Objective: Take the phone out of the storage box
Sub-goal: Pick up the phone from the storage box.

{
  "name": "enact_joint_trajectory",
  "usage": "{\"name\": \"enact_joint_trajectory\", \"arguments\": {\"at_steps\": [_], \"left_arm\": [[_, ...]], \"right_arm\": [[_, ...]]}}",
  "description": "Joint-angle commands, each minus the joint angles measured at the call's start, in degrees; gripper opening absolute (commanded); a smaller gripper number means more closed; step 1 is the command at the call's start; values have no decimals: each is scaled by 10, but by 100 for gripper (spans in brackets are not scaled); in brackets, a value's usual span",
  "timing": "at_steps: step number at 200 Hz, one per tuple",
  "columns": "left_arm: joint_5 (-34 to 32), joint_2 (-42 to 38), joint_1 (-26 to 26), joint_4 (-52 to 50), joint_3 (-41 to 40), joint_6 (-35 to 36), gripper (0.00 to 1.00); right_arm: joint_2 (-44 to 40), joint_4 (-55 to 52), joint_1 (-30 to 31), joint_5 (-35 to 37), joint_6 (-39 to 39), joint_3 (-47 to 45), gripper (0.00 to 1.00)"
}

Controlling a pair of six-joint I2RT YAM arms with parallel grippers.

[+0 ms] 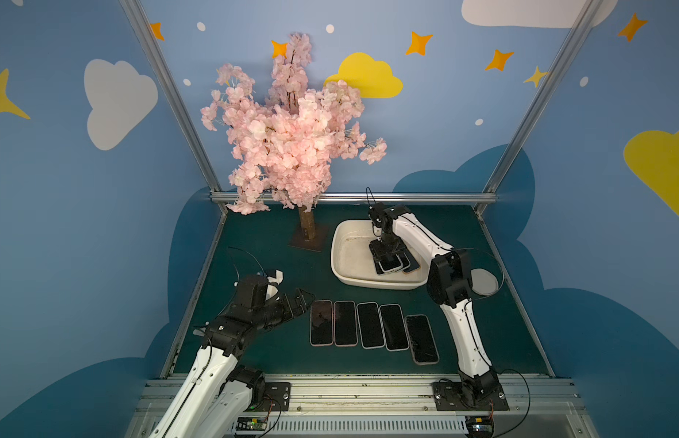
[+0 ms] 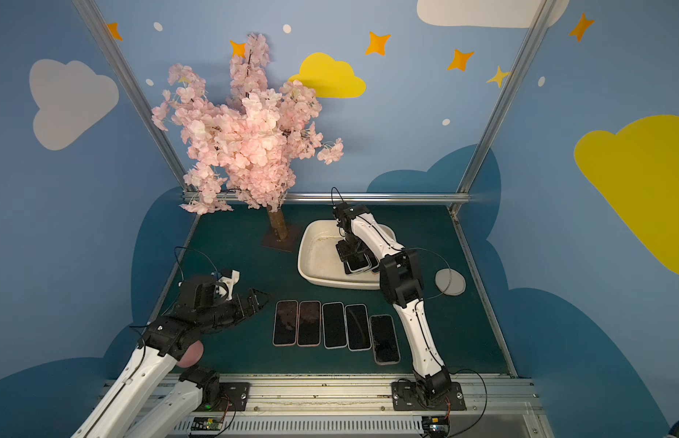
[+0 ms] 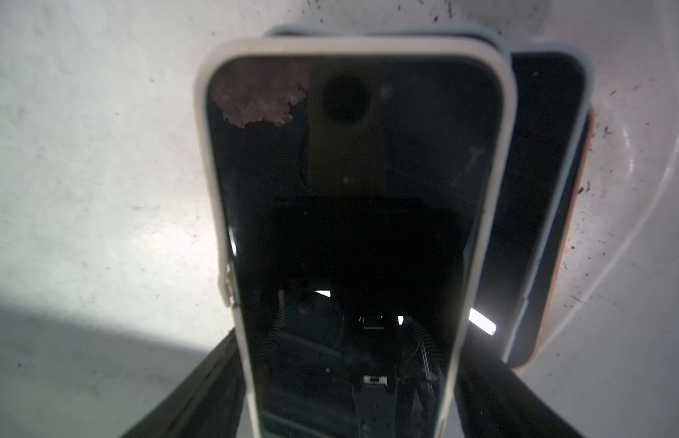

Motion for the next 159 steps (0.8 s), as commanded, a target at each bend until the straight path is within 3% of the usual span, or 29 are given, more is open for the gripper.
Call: {"name": "enact_joint_trajectory", "arguments": {"at_steps": [1,36,98,124,159], "left_arm": [[13,6,2,33,17,-5,100],[39,51,1,102,31,-29,100],[81,157,-9,235,46,-85,100],[86,195,-20,302,53,-106,100],[97,246,-32,340,73,-123,100]], "right_arm": [[-54,-30,-5,-9,13,-1,59],[-89,-32,-6,-38,5,10,58],[-174,-32,1,-151,19,-29,56],[-211,-18,29,-215,31,-67,55],[-240,-16,91,-246,63,-83,54]]}}
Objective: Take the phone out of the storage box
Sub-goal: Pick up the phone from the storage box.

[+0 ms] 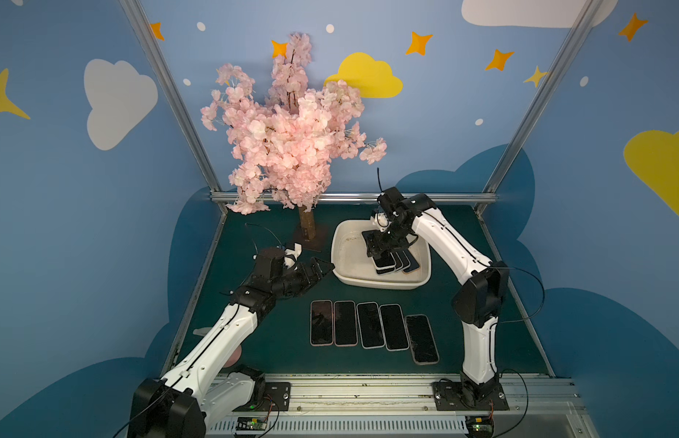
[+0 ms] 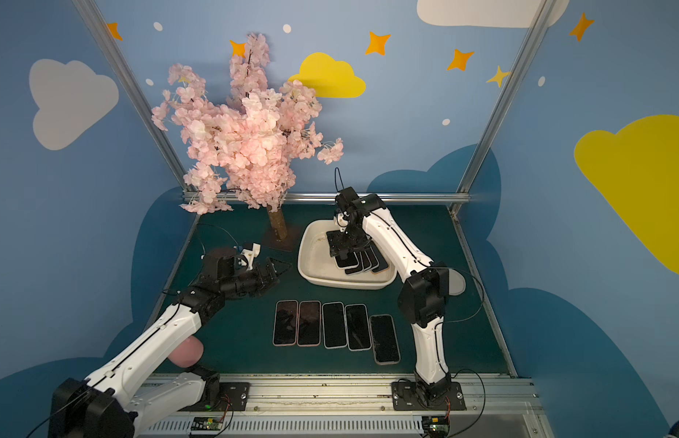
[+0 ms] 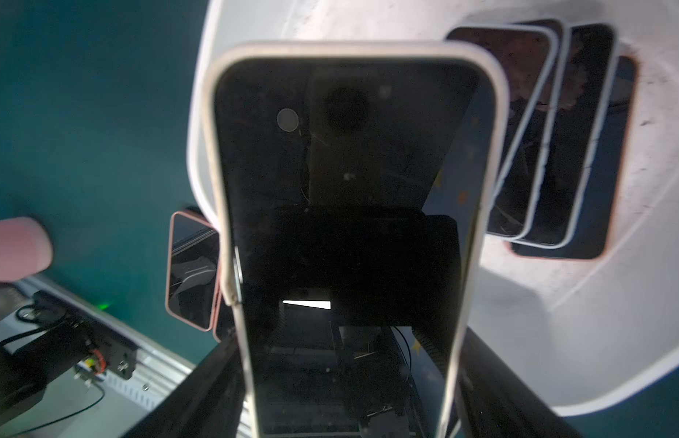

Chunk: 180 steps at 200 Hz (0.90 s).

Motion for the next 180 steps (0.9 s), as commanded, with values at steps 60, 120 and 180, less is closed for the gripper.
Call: {"name": "enact_joint_trajectory", "arguments": {"at_steps": [60,120,180], "left_arm": [[11,52,-6,72,45,-22,92],[15,65,-6,74,50,-27,59],[31,70,-3,55,61,-22,27]], "right_arm": [[-40,2,111,-122,70,17,54],[-24,-4,141,-131,82,48,53],[-5,-4,156,-132,84,68,53]]}}
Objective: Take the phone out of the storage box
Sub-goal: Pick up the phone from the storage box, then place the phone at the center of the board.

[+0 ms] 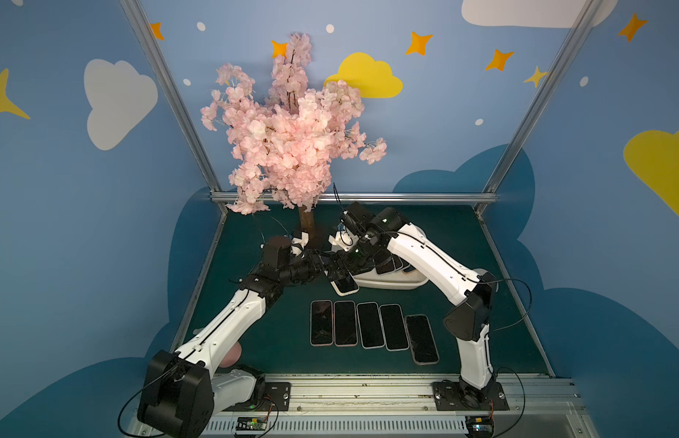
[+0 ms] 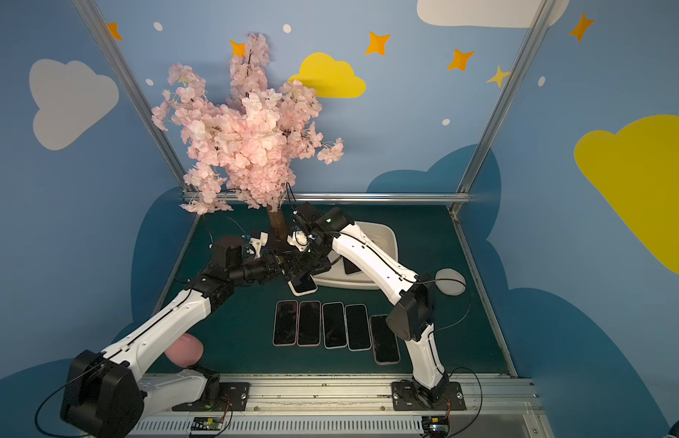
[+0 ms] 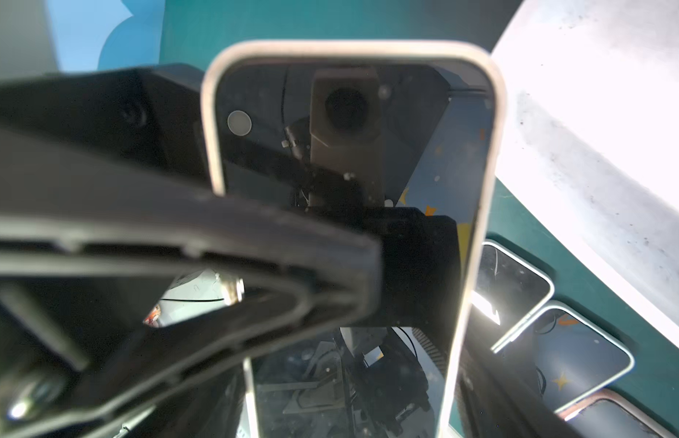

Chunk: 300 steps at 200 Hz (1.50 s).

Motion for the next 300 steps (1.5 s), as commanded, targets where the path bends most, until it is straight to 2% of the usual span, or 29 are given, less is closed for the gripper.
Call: {"name": "enact_joint_trajectory", "arguments": {"at_steps": [1,25,48,76,89,107,145,170,204,242,300], "left_arm": [[12,-1,4,-9,16,7,26],[16,-2,8,-19,15,7,15],[22,0,14,-27,16,7,8],[36,0,27,-49,17,13,5],[43,0,34,-66,18,25,4],[44,-2,42,-119,32,65,5],[41,13,75,-270,80,205,4],[40,36,102,-315,92,264,4],[71,95,150,-304,93,287,4],[162,204,167,-269,135,312,2],[170,296,167,-217,154,305,2]], "right_arm": [[2,0,6,-14,5,24,53],[6,-1,6,-14,5,26,55],[9,-1,5,-21,5,26,63],[8,0,-1,-30,10,24,80],[4,0,-7,-36,13,24,98],[-6,0,-23,-44,16,21,99],[-46,10,-63,-52,24,-6,99],[-72,18,-84,-51,26,-34,99],[-91,21,-97,-53,28,-56,99],[-112,20,-108,-53,27,-80,99],[-167,17,-140,-47,22,-140,99]]}}
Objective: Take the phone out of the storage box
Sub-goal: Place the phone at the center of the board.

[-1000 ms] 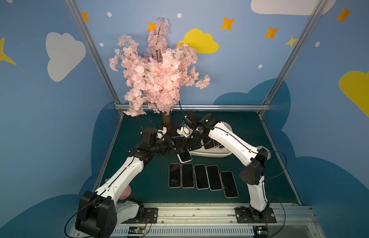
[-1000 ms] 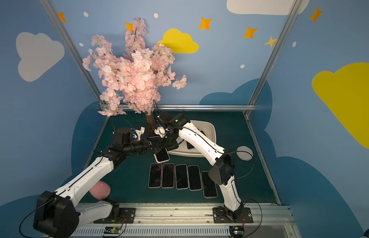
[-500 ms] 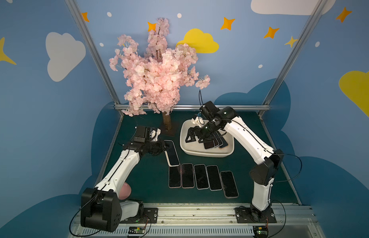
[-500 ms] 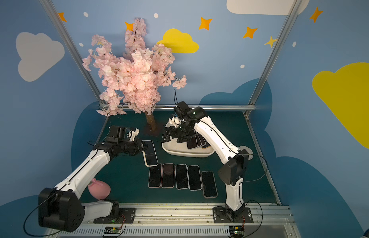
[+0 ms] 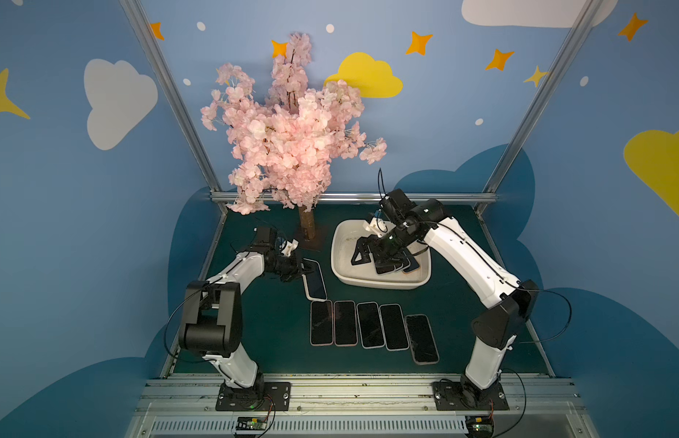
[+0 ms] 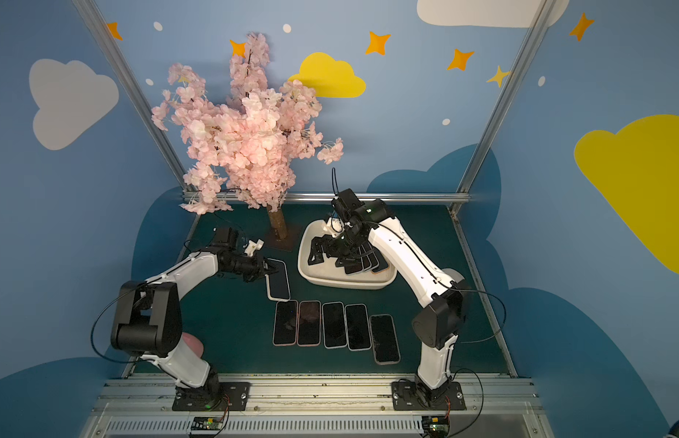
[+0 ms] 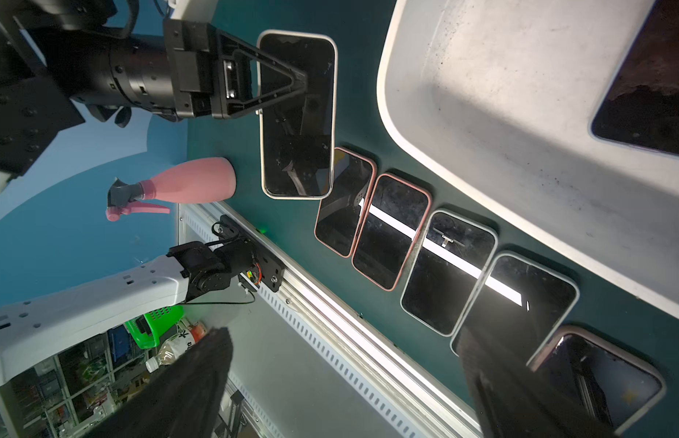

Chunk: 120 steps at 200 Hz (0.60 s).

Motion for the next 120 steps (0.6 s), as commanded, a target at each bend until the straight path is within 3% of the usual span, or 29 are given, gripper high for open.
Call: {"name": "enact_joint_trajectory", "arguments": {"at_steps": [1,99,120], "left_arm": [[36,18,2,32,11,6,2],[35,134,-9,92,58,-28,2],[31,152,-14,93,63,-33,7]], "right_arm": [[-43,0,-15,0,-3,-18,99],[-73,-6,-67,-16,-10,-45,99],[-76,-8,-74,-18,-13,-49,99]]}}
